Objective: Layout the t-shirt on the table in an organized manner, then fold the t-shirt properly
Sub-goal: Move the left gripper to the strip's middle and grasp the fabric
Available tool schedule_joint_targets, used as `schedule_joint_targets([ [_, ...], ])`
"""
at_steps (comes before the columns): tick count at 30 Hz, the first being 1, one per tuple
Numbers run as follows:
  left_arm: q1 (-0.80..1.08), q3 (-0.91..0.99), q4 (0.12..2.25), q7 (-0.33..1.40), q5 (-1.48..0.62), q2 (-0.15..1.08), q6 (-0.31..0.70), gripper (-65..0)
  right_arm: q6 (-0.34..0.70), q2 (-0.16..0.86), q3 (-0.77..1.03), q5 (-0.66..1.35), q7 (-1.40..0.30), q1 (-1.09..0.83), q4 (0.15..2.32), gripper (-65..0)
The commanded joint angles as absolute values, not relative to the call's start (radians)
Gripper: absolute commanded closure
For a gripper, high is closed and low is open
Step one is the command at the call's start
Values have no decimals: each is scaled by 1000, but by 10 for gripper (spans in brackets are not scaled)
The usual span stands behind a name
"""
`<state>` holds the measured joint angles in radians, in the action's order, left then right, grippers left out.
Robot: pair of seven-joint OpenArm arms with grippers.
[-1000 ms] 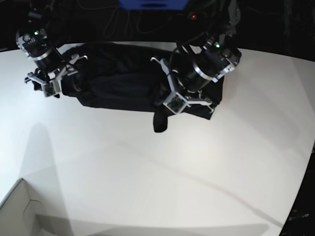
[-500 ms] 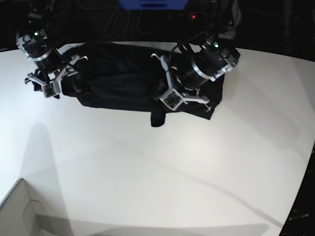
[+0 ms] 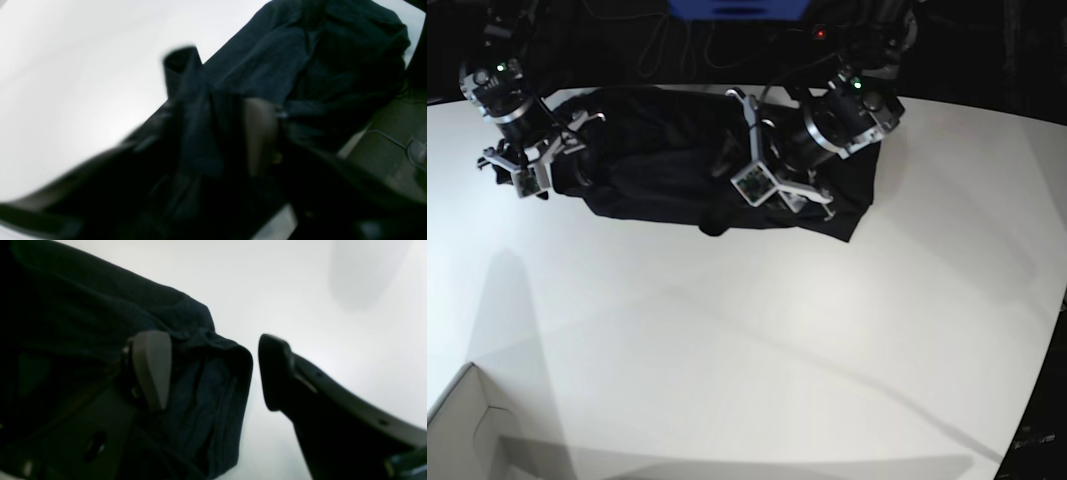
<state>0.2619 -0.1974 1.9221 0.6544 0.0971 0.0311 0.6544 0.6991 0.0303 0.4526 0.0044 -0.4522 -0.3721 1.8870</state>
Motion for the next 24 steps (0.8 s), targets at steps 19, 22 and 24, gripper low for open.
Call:
schedule_joint_targets([
  [19, 257, 81, 1917, 633, 73, 4, 653, -416, 698, 39, 456, 19, -429, -369, 1906, -414],
  [22, 255, 82, 1857, 634, 74, 7, 654, -416, 698, 38, 456, 19, -429, -366, 1906, -414],
  [24, 260, 30, 1817, 634, 81, 16, 662, -416, 698, 38, 456, 19, -429, -366, 1906, -414],
])
